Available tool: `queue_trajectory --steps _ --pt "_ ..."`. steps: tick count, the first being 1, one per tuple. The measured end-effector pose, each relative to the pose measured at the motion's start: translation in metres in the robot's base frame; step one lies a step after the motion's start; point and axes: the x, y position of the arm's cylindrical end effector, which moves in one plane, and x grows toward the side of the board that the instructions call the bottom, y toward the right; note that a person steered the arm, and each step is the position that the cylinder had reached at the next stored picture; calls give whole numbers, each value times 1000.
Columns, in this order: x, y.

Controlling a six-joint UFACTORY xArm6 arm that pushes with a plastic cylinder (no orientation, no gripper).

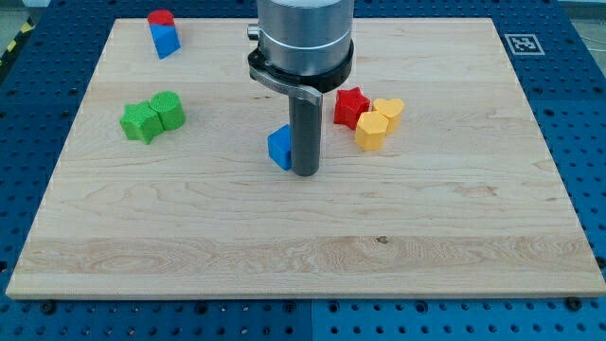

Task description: Move the blue cube towards the top right side of the blue triangle

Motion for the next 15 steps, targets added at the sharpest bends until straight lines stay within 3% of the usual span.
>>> queue_trajectory --steps 4,5,10,15 --pt "-23 -13" --pt "-23 -40" --pt "-46 -40" --pt "-98 -86"
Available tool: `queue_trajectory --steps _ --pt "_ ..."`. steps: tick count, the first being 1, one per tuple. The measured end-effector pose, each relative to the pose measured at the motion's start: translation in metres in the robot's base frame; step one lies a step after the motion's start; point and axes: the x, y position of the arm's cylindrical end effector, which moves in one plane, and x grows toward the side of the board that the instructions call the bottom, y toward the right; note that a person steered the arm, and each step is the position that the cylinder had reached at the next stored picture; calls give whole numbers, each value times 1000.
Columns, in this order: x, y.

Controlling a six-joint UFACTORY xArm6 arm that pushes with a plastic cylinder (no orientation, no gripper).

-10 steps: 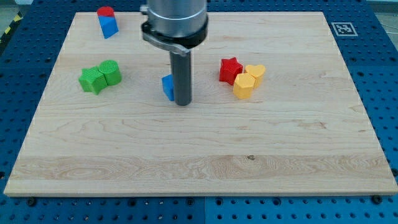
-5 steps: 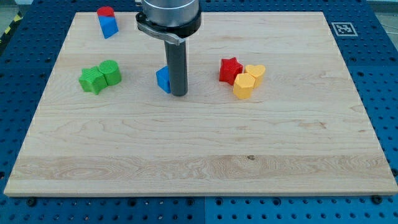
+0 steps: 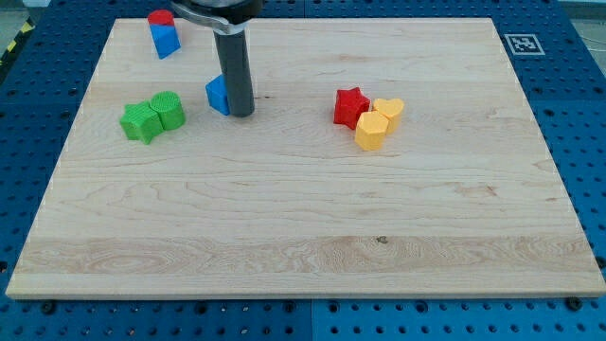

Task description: Move the blue cube towards the top right side of the blue triangle

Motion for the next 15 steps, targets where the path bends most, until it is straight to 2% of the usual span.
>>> queue_trajectory --steps 1,3,4,5,9,11,14,15 --pt "-8 -4" --pt "11 -31" --pt "6 -32" --pt "-12 -33" --pt "-37 -37" --pt "-46 -21" --pt "-96 -39" --pt "-98 -56"
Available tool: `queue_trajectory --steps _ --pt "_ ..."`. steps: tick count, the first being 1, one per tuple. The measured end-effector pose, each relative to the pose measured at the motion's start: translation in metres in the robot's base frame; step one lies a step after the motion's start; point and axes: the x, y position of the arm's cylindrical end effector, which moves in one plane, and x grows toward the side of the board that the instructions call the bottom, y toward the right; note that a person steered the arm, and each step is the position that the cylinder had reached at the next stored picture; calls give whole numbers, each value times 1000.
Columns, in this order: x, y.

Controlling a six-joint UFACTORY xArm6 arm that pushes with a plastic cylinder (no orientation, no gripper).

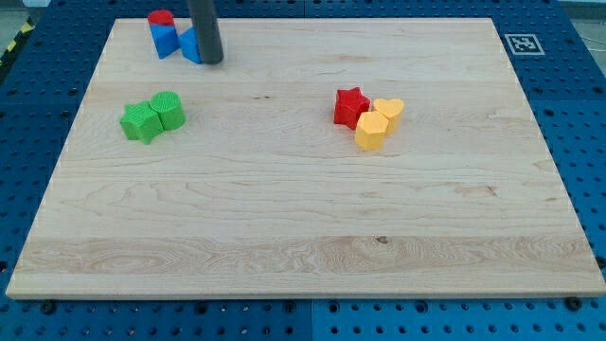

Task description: Move the blue cube towards the top right side of the blue triangle

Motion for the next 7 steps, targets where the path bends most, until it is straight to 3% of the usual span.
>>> queue_trajectory --steps 4,7 --pt "-29 -11" --pt "3 5"
